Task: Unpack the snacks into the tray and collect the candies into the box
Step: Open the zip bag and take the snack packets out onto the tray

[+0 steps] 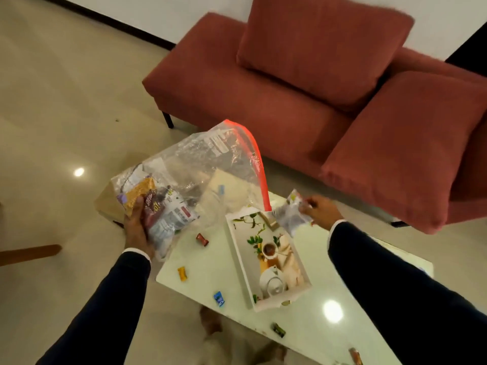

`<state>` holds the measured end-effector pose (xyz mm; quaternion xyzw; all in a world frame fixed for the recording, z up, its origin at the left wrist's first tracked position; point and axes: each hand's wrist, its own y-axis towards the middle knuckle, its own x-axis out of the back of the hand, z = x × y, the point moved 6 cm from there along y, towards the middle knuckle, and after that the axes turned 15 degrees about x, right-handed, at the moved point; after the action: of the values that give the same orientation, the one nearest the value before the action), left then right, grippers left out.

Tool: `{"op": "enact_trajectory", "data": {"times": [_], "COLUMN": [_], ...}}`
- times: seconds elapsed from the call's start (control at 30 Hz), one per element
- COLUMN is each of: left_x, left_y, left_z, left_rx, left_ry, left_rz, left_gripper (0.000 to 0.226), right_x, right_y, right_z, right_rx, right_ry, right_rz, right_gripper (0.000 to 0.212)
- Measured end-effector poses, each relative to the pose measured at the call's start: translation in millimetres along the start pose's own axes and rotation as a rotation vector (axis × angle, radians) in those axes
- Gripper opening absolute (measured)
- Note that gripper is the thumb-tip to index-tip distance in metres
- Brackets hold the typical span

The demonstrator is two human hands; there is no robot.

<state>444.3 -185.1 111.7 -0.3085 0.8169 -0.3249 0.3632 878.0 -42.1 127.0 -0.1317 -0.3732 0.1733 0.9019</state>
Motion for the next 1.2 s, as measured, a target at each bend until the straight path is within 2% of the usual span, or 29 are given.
{"op": "enact_trajectory", "data": {"times": [0.1,0.2,0.27,0.43,0.5,0.63,0.67,0.73,0.77,0.83,0.93,1.0,1.07,1.1,1.13,1.2], "left_x": [7.6,18.1,28.0,52.5,59.2,60.3,59.1,56.4,55.5,54.4,53.6,54.8,55.7,54.1,50.9,44.2], "left_y": [49.6,90.8,117.3,160.4,170.4,180.4,181.5,184.0,186.0,190.5,196.2,198.1,198.3,196.8,193.5,184.6], "left_z": [0.1,7.2,19.3,55.4,65.6,80.3,81.8,83.8,84.7,85.6,85.2,85.0,87.0,90.0,93.6,99.1], "left_rx": [-0.019,-0.037,-0.035,0.023,0.049,0.114,0.122,0.126,0.125,0.118,0.101,0.107,0.137,0.169,0.203,0.23], "left_ry": [-0.022,-0.046,-0.052,-0.021,-0.02,-0.055,-0.06,-0.064,-0.065,-0.061,-0.033,-0.031,-0.015,0.008,0.032,0.038], "left_rz": [-0.011,-0.009,0.007,0.005,0.008,0.017,0.012,0.012,0.018,0.042,0.069,0.087,0.101,0.121,0.146,0.185], "left_gripper": [0.061,0.061,0.061,0.058,0.059,0.07,0.07,0.069,0.067,0.062,0.066,0.073,0.079,0.081,0.082,0.084], "right_x": [-68.4,-128.6,-164.7,-219.7,-223.9,-222.9,-227.1,-242.4,-250.9,-265.4,-273.4,-271.5,-259.6,-246.7,-225.6,-166.4], "right_y": [41.2,82.5,108.1,151.8,165.1,167.1,160.2,143.4,137.5,134.1,139.5,135.0,119.5,110.0,102.4,88.0], "right_z": [-20.8,-25.8,-29.9,-43.5,-45.7,-63.8,-71.7,-87.2,-94.3,-98.2,-95.5,-100.7,-106.3,-101.3,-93.3,-68.1], "right_rx": [0.058,0.116,0.152,0.11,0.102,0.02,0.011,-0.038,-0.071,0.017,0.071,0.0,-0.154,-0.196,-0.177,0.023], "right_ry": [-0.164,-0.225,-0.229,-0.118,-0.046,0.182,0.218,0.216,0.184,0.06,-0.045,0.012,0.176,0.267,0.352,0.458], "right_rz": [0.195,0.311,0.346,0.383,0.294,0.003,-0.007,0.061,0.106,0.134,0.1,0.109,0.109,0.059,-0.065,-0.4], "right_gripper": [0.018,0.017,0.017,0.03,0.031,0.039,0.043,0.064,0.067,0.053,0.059,0.07,0.077,0.072,0.058,0.025]}}
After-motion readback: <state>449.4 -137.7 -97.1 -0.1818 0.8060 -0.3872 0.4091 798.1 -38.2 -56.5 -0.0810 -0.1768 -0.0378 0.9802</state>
